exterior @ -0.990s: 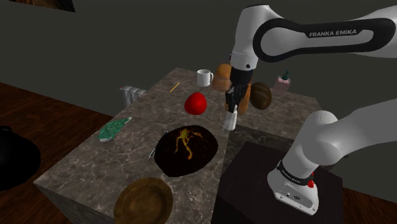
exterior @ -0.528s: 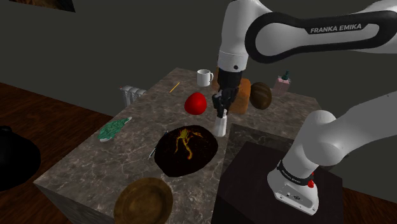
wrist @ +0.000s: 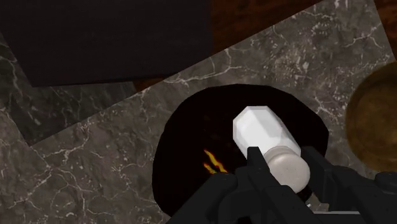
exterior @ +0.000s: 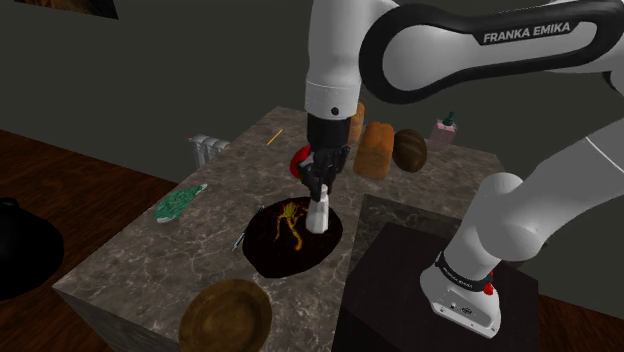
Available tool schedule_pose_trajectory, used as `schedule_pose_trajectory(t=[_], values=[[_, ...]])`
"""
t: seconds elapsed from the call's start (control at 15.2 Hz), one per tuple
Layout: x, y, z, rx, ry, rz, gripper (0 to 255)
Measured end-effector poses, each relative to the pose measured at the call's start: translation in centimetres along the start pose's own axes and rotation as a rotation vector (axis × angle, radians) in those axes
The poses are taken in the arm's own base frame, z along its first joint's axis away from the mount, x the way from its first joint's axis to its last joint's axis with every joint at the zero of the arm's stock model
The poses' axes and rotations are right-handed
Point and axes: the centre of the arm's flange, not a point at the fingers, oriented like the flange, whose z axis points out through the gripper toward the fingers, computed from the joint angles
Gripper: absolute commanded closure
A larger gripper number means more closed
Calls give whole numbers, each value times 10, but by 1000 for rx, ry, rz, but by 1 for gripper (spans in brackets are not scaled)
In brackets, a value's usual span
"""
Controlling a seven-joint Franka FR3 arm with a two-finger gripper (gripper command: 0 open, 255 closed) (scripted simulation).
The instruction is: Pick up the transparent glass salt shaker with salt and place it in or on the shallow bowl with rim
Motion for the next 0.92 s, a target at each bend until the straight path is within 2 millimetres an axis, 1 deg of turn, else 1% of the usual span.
schedule_pose_trajectory(t=[0.07,0.33,0.4,0.53,0.59,0.73,0.79,0.92], values=[[0,-14,1,0,0,0,255],[-4,-61,-3,-1,0,0,255],[0,-76,-3,0,1,-1,255],[-4,-102,-6,-1,0,0,255],[-1,-115,-4,0,1,-1,255],[-3,-145,-9,0,0,-2,255],[1,-158,-8,1,0,-2,255],[2,-183,-10,0,-1,-2,255]])
